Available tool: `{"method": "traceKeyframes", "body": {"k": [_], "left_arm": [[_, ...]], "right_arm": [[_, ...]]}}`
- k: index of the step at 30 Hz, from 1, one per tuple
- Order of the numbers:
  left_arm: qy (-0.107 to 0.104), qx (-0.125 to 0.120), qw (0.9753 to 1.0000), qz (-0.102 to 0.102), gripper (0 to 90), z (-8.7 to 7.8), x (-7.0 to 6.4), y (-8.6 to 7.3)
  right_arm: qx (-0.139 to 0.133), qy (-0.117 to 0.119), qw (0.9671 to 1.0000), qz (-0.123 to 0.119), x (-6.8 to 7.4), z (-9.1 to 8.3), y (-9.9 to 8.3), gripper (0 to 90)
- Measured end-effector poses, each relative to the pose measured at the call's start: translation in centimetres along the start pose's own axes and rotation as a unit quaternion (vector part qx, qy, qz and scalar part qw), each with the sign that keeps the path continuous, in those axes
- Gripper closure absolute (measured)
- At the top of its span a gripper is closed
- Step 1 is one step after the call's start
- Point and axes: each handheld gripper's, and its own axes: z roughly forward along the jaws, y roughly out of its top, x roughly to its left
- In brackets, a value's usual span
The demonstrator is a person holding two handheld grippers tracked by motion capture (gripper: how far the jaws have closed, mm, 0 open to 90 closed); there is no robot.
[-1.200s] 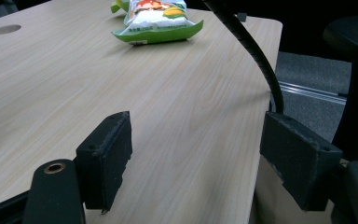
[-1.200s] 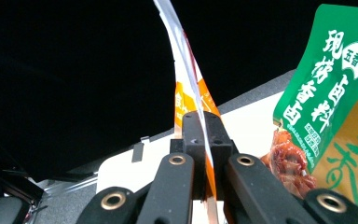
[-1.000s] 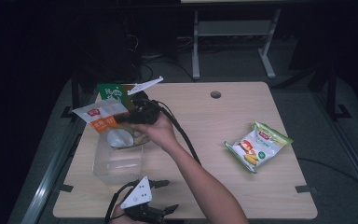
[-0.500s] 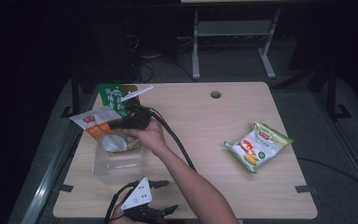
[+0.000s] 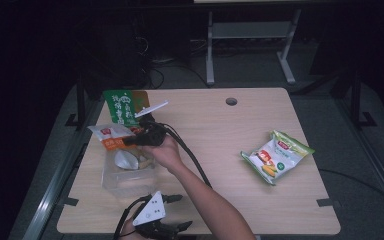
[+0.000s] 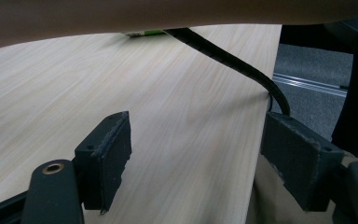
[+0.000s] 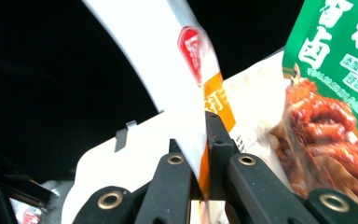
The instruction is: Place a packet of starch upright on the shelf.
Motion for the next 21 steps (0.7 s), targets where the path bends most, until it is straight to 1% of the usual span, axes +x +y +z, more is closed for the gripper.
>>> {"method": "traceKeyframes", "body": {"k": [3,4,5,6,9,12,14,15,21], "left_arm": [[0.000,0.001,1.0000,0.001,24.3,0.1,0.0,0.0],[0.000,0.002,1.0000,0.001,24.3,0.1,-0.1,0.0],[0.000,0.002,1.0000,0.001,24.3,0.1,-0.1,0.0],[-0.001,0.003,1.0000,0.001,24.3,0.1,-0.1,0.0],[-0.001,0.004,1.0000,0.001,24.3,0.2,-0.1,0.0],[-0.001,0.003,1.0000,0.002,24.3,0.2,-0.1,0.0],[0.000,0.003,1.0000,0.001,24.3,0.2,-0.1,0.0],[0.000,0.003,1.0000,0.001,24.3,0.1,-0.1,0.0],[0.000,0.003,1.0000,0.002,24.2,0.1,-0.1,0.0]], "right_arm": [[0.001,0.003,1.0000,0.004,-0.1,-0.7,-0.1,85.3],[0.002,0.004,1.0000,-0.002,-0.2,-0.9,-0.1,85.1],[0.004,0.003,1.0000,-0.001,-0.1,-1.1,-0.1,85.2],[0.007,0.000,0.9999,-0.008,-0.1,-1.3,-0.1,85.4],[0.021,-0.002,0.9996,-0.020,0.2,-1.6,-0.1,87.5],[0.027,0.000,0.9993,-0.024,0.0,-1.7,-0.4,89.0],[0.029,0.005,0.9994,-0.020,-0.2,-1.8,-0.7,89.1],[0.029,0.003,0.9994,-0.020,-0.3,-1.9,-0.8,89.2],[0.029,0.011,0.9995,-0.008,-1.0,-2.1,-1.5,89.4]]}}
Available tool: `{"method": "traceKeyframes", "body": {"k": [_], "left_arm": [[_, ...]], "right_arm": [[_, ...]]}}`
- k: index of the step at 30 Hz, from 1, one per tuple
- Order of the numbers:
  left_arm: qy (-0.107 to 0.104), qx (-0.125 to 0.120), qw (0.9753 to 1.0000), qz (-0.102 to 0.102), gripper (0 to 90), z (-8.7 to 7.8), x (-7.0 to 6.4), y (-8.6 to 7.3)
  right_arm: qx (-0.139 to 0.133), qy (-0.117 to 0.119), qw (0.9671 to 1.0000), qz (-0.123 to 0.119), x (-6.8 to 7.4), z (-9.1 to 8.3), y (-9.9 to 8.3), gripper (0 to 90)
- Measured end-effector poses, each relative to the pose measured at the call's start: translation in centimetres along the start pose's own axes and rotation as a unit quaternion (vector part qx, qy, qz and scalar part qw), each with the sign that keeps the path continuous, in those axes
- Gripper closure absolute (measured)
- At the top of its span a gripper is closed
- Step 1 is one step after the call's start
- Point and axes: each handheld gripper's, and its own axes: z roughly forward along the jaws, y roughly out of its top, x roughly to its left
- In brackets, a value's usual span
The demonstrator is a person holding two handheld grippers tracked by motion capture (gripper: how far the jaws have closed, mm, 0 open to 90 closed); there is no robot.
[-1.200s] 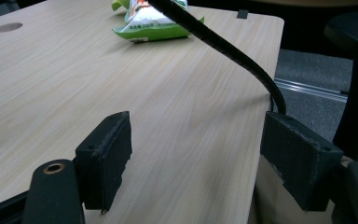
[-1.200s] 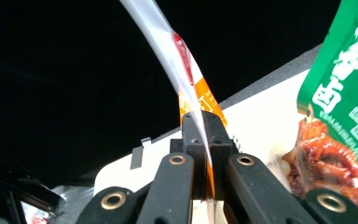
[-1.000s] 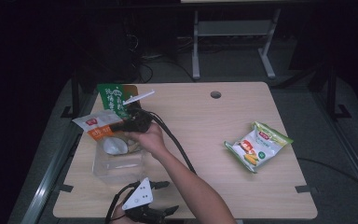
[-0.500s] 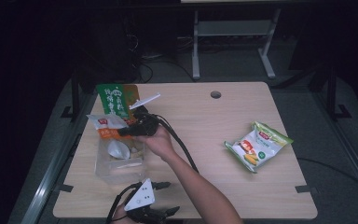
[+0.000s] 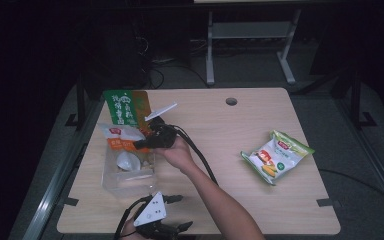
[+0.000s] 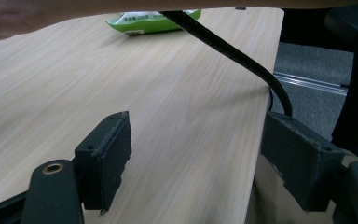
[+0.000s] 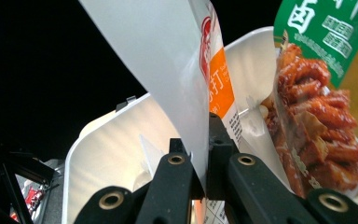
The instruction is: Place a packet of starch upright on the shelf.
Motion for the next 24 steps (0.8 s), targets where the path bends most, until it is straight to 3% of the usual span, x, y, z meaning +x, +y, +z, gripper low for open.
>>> {"method": "traceKeyframes", "body": {"k": [7,11,17,24], "left_arm": [[0.000,0.002,1.0000,0.000,24.2,0.1,-0.1,0.0],[0.001,0.002,1.0000,0.000,24.2,0.0,-0.1,0.0],[0.000,0.003,1.0000,0.001,24.1,0.1,-0.1,0.0],[0.000,0.006,1.0000,0.002,24.0,0.2,0.0,-0.1]], "right_arm": [[0.001,0.001,1.0000,0.007,-0.4,-0.1,-0.2,89.0],[-0.001,-0.004,1.0000,0.005,-0.3,-0.3,-0.2,82.1],[-0.009,0.001,0.9999,0.011,-0.4,-1.8,-0.3,70.3],[-0.014,-0.006,0.9999,0.002,0.1,-4.0,-0.6,64.9]]}}
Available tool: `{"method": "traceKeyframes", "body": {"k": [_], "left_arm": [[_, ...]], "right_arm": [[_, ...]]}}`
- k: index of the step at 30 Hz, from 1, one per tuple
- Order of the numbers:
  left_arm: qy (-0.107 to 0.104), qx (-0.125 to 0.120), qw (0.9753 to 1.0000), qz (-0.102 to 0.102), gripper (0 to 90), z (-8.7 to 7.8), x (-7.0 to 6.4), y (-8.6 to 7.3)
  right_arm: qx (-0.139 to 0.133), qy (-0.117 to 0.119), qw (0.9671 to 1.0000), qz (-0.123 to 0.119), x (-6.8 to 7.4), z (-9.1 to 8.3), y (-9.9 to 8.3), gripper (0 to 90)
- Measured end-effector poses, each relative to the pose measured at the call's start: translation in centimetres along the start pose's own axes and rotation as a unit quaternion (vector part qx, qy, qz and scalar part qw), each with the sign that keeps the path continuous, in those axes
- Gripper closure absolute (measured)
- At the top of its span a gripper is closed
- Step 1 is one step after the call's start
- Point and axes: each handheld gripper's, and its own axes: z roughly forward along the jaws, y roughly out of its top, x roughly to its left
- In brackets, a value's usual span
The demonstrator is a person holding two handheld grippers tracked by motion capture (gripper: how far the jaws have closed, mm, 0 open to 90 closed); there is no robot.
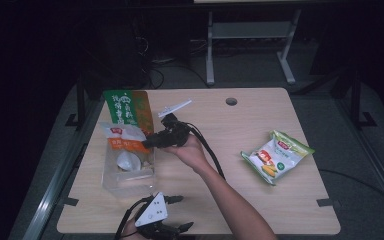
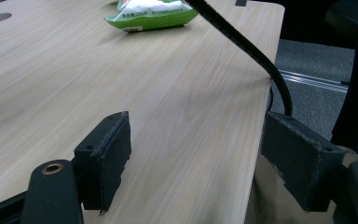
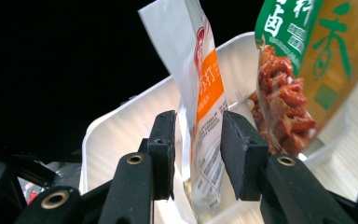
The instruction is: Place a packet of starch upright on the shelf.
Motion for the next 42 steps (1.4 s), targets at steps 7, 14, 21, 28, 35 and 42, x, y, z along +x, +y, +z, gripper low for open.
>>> {"method": "traceKeyframes", "body": {"k": [7,14,21,28,35,42], "left_arm": [[-0.002,-0.002,1.0000,-0.007,24.0,-0.1,0.1,0.0],[0.000,-0.002,0.9999,-0.011,24.0,-0.1,0.2,-0.1],[0.000,0.000,1.0000,-0.010,23.9,0.0,0.1,-0.1],[-0.002,0.002,0.9999,-0.010,23.8,0.0,0.2,-0.1],[-0.003,0.003,0.9999,-0.013,23.8,0.1,0.1,-0.1],[0.000,-0.001,0.9999,-0.015,23.8,0.0,0.3,-0.1]], "right_arm": [[-0.013,-0.006,0.9999,-0.005,0.1,-2.4,-0.9,60.9],[-0.014,-0.014,0.9998,-0.001,0.0,-4.2,-1.9,56.9],[-0.017,-0.029,0.9994,0.007,-0.3,-6.0,-3.2,55.4],[-0.023,-0.047,0.9985,0.015,-0.8,-8.0,-4.3,54.4],[-0.021,-0.063,0.9976,0.022,-1.1,-9.5,-5.6,53.6],[-0.020,-0.079,0.9963,0.028,-1.4,-11.1,-6.9,52.2]]}}
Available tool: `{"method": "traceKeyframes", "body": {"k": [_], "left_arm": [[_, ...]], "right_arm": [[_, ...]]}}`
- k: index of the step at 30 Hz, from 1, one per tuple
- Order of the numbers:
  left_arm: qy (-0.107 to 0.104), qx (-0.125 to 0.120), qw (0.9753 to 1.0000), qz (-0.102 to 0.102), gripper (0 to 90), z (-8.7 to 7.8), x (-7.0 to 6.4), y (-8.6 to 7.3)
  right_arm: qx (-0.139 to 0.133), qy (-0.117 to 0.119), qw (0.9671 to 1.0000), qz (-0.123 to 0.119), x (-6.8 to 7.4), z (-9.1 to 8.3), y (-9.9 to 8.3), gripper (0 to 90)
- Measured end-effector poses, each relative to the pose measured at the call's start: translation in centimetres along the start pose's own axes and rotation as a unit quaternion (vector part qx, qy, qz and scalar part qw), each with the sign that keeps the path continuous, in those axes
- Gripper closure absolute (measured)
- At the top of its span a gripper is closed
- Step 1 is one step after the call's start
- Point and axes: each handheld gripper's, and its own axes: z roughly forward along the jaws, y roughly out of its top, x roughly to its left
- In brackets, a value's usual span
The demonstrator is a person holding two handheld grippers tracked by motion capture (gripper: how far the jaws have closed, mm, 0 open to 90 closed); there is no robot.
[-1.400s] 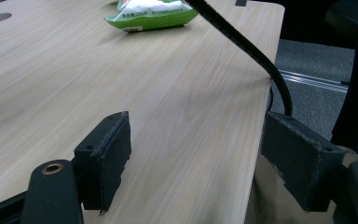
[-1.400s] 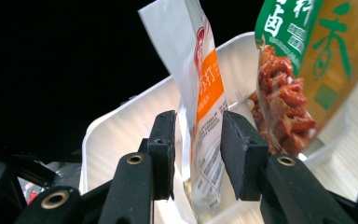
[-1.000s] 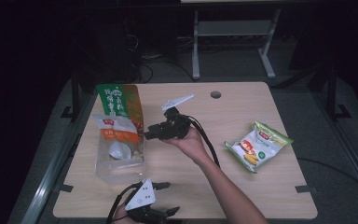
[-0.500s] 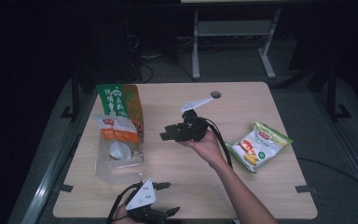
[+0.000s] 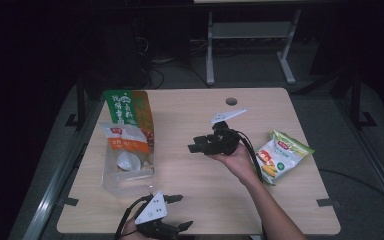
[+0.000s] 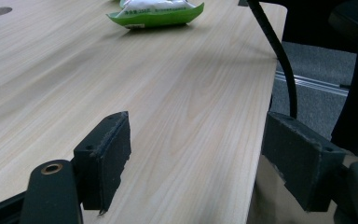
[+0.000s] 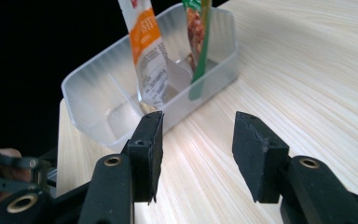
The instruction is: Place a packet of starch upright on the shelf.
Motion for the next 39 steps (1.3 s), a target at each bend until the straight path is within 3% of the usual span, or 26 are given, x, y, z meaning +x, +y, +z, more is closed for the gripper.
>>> {"method": "traceKeyframes", "body": {"k": [12,19,23,27,39], "left_arm": [[0.001,0.002,1.0000,0.000,23.8,-0.1,0.1,0.0],[0.002,0.002,1.0000,0.001,23.7,0.0,0.1,0.0],[0.002,-0.001,1.0000,-0.002,23.6,0.0,0.1,0.0],[0.003,0.001,1.0000,0.000,23.6,0.0,0.2,0.0],[0.004,0.000,1.0000,-0.004,23.4,0.0,0.4,0.0]], "right_arm": [[0.004,-0.038,0.9992,0.015,-1.4,-3.8,-2.1,49.9],[-0.003,-0.070,0.9968,0.039,-2.3,-6.4,-3.8,46.9],[0.003,-0.088,0.9953,0.038,-2.6,-7.7,-4.4,46.1],[0.001,-0.106,0.9933,0.046,-3.0,-9.1,-5.4,45.5],[0.000,-0.164,0.9832,0.081,-4.2,-12.7,-8.2,44.9]]}}
